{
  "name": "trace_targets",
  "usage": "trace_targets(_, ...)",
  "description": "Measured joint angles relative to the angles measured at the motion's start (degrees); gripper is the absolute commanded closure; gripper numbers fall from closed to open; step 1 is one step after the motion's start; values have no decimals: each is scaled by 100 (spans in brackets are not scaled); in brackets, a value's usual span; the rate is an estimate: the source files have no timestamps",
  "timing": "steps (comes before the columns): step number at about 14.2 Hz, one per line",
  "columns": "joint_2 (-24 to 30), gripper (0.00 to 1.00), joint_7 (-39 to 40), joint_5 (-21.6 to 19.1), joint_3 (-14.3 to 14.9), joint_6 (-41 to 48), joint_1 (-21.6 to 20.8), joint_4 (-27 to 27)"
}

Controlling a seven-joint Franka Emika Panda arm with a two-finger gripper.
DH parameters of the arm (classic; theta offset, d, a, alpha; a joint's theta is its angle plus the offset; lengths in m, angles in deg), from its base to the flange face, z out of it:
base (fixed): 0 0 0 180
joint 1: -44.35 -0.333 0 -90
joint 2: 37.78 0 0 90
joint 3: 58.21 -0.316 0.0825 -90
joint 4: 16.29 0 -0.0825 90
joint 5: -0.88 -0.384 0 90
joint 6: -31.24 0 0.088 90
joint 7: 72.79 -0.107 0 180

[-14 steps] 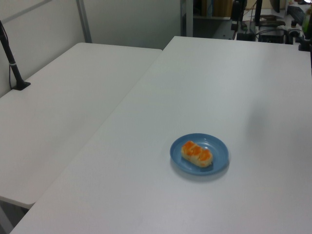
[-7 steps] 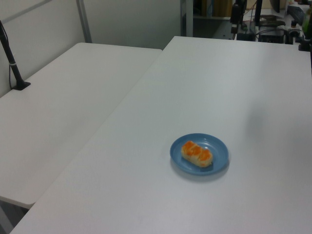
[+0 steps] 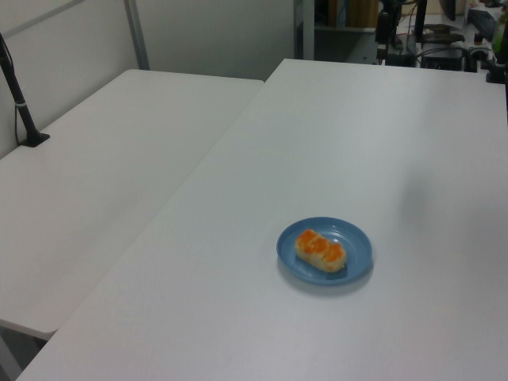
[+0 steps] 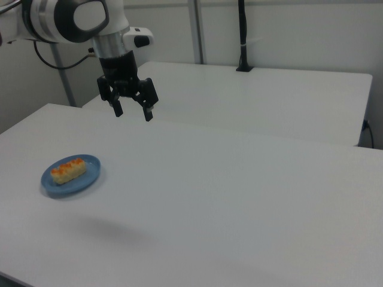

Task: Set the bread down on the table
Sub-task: 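Move the open gripper over the bread on the blue plate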

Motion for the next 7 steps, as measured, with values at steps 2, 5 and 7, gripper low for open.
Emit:
trace_targets(2,0,0,0,0,-7,0,-96,-63)
trace_targets(5,0,0,-65,-66,-168,0,-177,-208)
trace_targets(7,-10,0,-591,-299,-507,-40,-184,-361)
